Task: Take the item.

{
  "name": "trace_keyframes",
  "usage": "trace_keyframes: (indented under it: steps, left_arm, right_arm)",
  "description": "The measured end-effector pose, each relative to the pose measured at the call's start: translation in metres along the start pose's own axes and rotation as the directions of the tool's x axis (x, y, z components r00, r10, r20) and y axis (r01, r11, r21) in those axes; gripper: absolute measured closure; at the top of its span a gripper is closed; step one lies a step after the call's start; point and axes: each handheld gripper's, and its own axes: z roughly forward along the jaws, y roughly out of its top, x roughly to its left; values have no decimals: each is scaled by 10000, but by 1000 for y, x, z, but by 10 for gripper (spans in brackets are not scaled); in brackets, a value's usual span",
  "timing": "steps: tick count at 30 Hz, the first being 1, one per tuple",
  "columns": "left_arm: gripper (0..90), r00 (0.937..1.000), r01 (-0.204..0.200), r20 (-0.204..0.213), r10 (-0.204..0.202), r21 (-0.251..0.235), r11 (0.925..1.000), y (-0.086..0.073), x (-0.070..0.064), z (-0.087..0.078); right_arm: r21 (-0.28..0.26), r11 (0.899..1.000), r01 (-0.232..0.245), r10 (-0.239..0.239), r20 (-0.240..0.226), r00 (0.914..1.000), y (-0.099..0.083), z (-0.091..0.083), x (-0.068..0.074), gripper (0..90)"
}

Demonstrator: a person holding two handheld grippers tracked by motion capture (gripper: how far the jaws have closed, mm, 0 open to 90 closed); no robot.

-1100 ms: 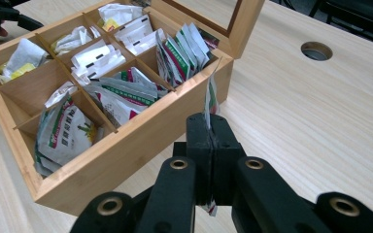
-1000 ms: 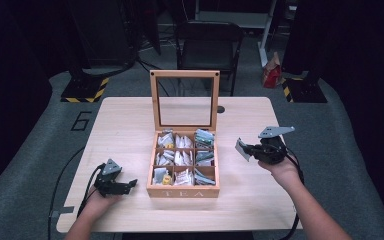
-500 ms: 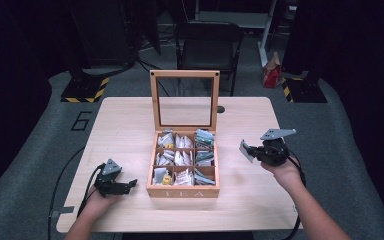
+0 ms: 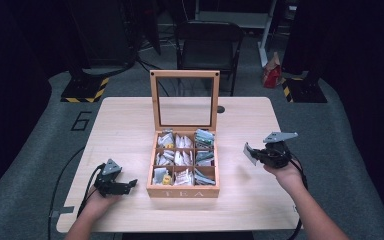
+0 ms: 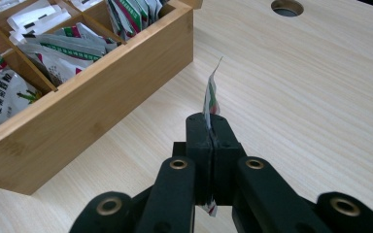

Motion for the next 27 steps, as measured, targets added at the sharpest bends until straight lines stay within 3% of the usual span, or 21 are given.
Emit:
trace_keyframes:
  steps: [27]
  left_arm:
    - [149,10000,-1,-3,1,-3,10000,0,0,0]
  right_arm:
    - [410,9991,-75,58,412,9991,-28,17,-1,888]
